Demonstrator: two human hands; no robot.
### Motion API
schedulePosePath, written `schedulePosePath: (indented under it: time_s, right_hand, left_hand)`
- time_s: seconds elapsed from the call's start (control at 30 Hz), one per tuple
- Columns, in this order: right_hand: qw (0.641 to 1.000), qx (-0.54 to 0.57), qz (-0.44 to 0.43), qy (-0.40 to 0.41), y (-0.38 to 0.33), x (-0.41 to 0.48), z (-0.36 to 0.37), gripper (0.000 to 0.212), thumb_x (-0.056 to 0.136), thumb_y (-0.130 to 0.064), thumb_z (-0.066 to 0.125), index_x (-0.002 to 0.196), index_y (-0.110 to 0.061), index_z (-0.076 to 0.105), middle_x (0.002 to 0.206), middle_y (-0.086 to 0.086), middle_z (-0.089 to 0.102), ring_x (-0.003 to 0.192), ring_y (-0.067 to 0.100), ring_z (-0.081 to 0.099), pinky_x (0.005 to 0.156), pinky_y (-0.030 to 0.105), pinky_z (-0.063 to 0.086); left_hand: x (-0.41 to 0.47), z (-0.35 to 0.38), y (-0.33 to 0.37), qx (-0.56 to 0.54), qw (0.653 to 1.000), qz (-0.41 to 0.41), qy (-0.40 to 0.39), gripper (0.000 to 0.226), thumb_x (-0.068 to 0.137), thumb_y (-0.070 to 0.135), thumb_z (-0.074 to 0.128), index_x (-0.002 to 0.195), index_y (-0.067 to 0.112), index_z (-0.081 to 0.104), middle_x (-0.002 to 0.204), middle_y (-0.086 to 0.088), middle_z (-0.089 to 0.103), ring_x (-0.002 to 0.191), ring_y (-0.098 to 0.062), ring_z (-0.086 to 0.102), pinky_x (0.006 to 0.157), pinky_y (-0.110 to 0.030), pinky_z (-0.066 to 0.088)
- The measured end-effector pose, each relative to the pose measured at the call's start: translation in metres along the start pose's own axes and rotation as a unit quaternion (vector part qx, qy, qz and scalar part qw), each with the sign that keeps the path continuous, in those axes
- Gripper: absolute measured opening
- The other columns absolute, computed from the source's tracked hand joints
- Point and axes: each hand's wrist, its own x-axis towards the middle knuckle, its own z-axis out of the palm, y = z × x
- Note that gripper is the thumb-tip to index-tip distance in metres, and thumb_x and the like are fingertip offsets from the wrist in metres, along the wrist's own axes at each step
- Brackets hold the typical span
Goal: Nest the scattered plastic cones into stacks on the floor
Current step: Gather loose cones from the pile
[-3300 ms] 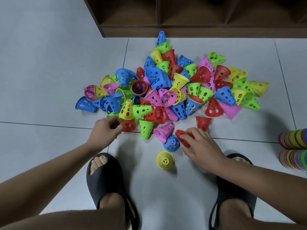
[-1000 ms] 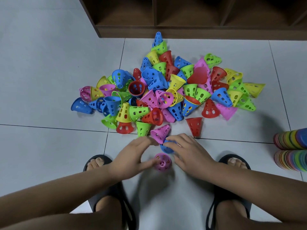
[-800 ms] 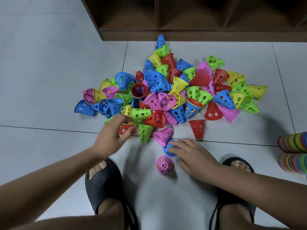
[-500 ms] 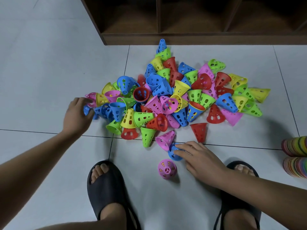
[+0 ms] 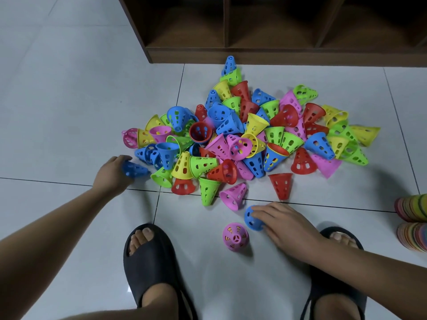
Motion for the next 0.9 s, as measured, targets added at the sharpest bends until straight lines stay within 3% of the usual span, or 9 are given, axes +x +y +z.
schedulePosePath:
  time_s: [0.07, 0.23, 0.4, 0.5, 0.6, 0.73, 0.9]
  right_hand:
    - [1.0, -0.004, -0.004, -0.005, 0.002, -0.002, 0.005, 0.046, 0.083, -0.014, 0.077, 0.127, -0.024, 0.067, 0.134, -0.012, 0.066, 0.108, 0.018, 0.064, 0.096, 0.031, 0.052]
    - [0.999, 0.03, 0.022, -0.018, 0.002, -0.009, 0.009, 0.048, 0.082, -0.013, 0.08, 0.126, -0.024, 0.066, 0.125, -0.012, 0.067, 0.107, 0.018, 0.064, 0.091, 0.031, 0.057]
    - [0.998, 0.039, 0.057, 0.015, -0.007, -0.004, -0.006, 0.041, 0.091, -0.042, 0.07, 0.129, -0.028, 0.064, 0.107, -0.012, 0.069, 0.101, 0.015, 0.062, 0.089, 0.029, 0.051]
    - [0.994, 0.06, 0.051, 0.074, -0.019, 0.004, -0.023, 0.042, 0.095, -0.047, 0.067, 0.13, -0.024, 0.065, 0.107, -0.012, 0.065, 0.096, 0.013, 0.057, 0.087, 0.022, 0.043]
    - [0.99, 0.083, 0.033, 0.106, -0.029, 0.01, -0.041, 0.045, 0.098, -0.044, 0.073, 0.136, -0.023, 0.063, 0.112, -0.016, 0.055, 0.095, 0.011, 0.056, 0.088, 0.018, 0.041]
    - [0.99, 0.085, -0.022, 0.106, -0.044, 0.016, -0.053, 0.048, 0.102, -0.049, 0.068, 0.138, -0.018, 0.064, 0.11, -0.006, 0.065, 0.095, 0.018, 0.06, 0.088, 0.031, 0.052]
    - [0.99, 0.033, -0.104, 0.087, -0.053, 0.015, -0.044, 0.048, 0.099, -0.049, 0.071, 0.132, -0.014, 0.069, 0.1, -0.003, 0.067, 0.092, 0.015, 0.055, 0.085, 0.026, 0.045]
  left_hand:
    - [-0.011, 0.005, 0.001, 0.01, 1.0, 0.007, -0.006, 0.07, 0.075, 0.014, 0.09, 0.139, 0.014, 0.062, 0.125, -0.01, 0.068, 0.107, -0.035, 0.065, 0.087, -0.043, 0.054]
    - [-0.04, 0.012, 0.01, 0.043, 0.999, 0.027, -0.018, 0.057, 0.076, 0.022, 0.092, 0.126, 0.017, 0.065, 0.111, -0.004, 0.062, 0.092, -0.028, 0.061, 0.074, -0.039, 0.053]
    - [-0.07, 0.009, 0.026, 0.006, 0.998, 0.052, 0.026, 0.055, 0.078, 0.041, 0.091, 0.123, 0.027, 0.062, 0.103, 0.003, 0.055, 0.081, -0.024, 0.059, 0.066, -0.038, 0.052]
    - [-0.084, 0.004, 0.036, -0.011, 0.995, 0.074, 0.065, 0.054, 0.079, 0.05, 0.089, 0.123, 0.031, 0.065, 0.101, 0.004, 0.052, 0.075, -0.022, 0.06, 0.062, -0.037, 0.053]
    - [-0.095, -0.005, 0.052, -0.032, 0.99, 0.103, 0.092, 0.053, 0.081, 0.056, 0.086, 0.125, 0.032, 0.066, 0.104, 0.005, 0.05, 0.079, -0.02, 0.061, 0.065, -0.038, 0.056]
    - [-0.106, -0.014, 0.081, -0.067, 0.981, 0.146, 0.11, 0.057, 0.084, 0.059, 0.084, 0.128, 0.027, 0.068, 0.113, 0.003, 0.05, 0.1, -0.022, 0.061, 0.076, -0.041, 0.057]
    - [-0.127, -0.015, 0.124, -0.133, 0.962, 0.225, 0.081, 0.06, 0.087, 0.07, 0.073, 0.128, 0.026, 0.068, 0.114, 0.007, 0.053, 0.105, -0.018, 0.056, 0.088, -0.037, 0.053]
